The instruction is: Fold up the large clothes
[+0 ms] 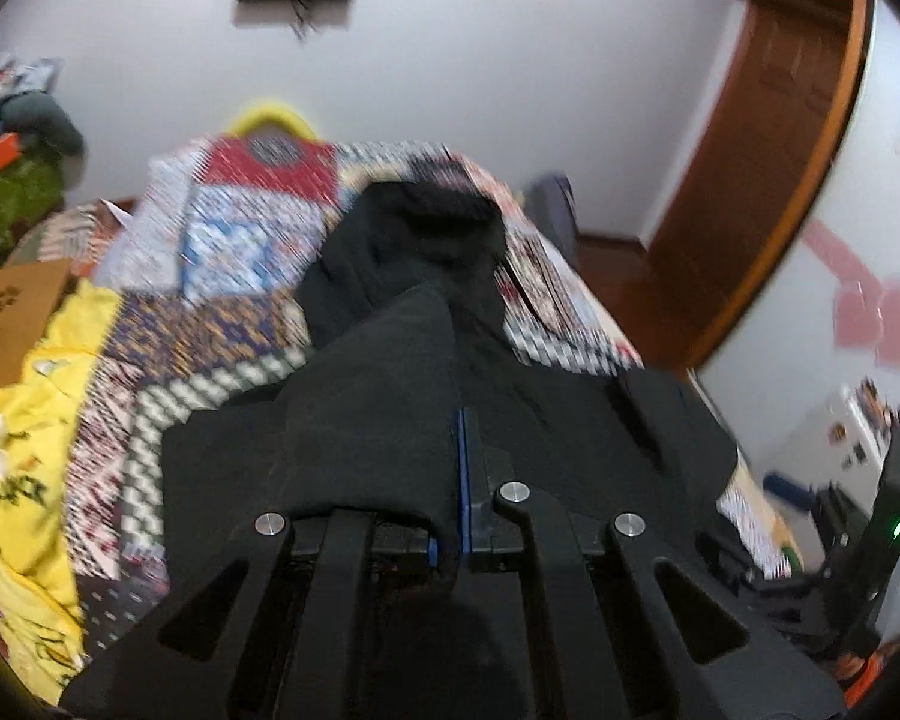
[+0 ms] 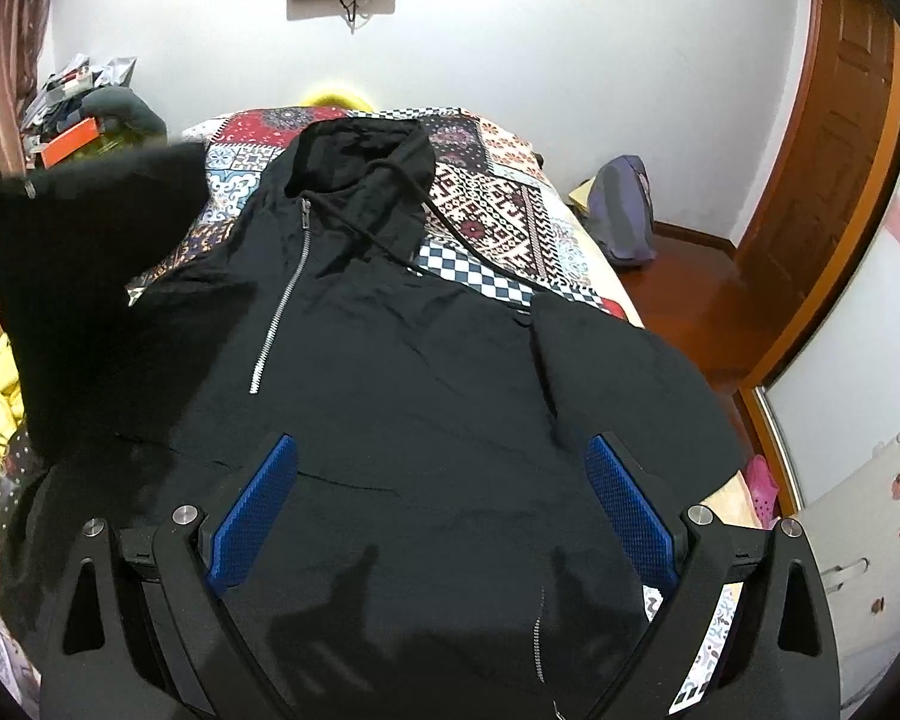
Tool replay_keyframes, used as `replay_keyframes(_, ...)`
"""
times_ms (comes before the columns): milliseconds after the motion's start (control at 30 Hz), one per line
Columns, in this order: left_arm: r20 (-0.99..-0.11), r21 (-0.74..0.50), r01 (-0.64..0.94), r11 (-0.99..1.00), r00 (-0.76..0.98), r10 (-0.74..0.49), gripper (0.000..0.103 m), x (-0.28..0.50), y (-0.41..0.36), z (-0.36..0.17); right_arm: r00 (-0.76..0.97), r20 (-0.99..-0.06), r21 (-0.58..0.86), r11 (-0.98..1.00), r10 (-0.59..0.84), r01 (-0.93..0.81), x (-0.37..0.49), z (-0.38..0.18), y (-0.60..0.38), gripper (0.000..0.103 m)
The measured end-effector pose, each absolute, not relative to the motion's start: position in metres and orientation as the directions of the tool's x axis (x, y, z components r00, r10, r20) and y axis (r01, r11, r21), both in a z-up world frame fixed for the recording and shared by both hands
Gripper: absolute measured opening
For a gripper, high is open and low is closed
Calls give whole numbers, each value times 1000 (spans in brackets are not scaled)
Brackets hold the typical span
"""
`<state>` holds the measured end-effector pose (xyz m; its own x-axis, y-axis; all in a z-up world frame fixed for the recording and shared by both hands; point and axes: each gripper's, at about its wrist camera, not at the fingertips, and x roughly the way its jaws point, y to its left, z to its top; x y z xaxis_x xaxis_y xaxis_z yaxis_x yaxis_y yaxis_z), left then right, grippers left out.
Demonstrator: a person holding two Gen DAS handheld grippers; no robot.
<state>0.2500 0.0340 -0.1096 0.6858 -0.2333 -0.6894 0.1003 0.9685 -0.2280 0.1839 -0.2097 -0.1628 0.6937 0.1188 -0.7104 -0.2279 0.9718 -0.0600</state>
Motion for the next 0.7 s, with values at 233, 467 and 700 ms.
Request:
replay_keyframes(233,-798,-201,172,964,543,-263,3,248,-12,-167,681,-725,-64,973,108,-223,185,-169,-216,96)
replay_keyframes(467,-848,-266,172,948,427,-315,15,241,-22,-206,667,-737,-71,971,104,-229,186,-173,-215,96)
replay_keyframes(700,-868,-241,199,950,394,-303,37,223,-26,-222,665,-740,-88,966,99,-242,183,-175,-210,96)
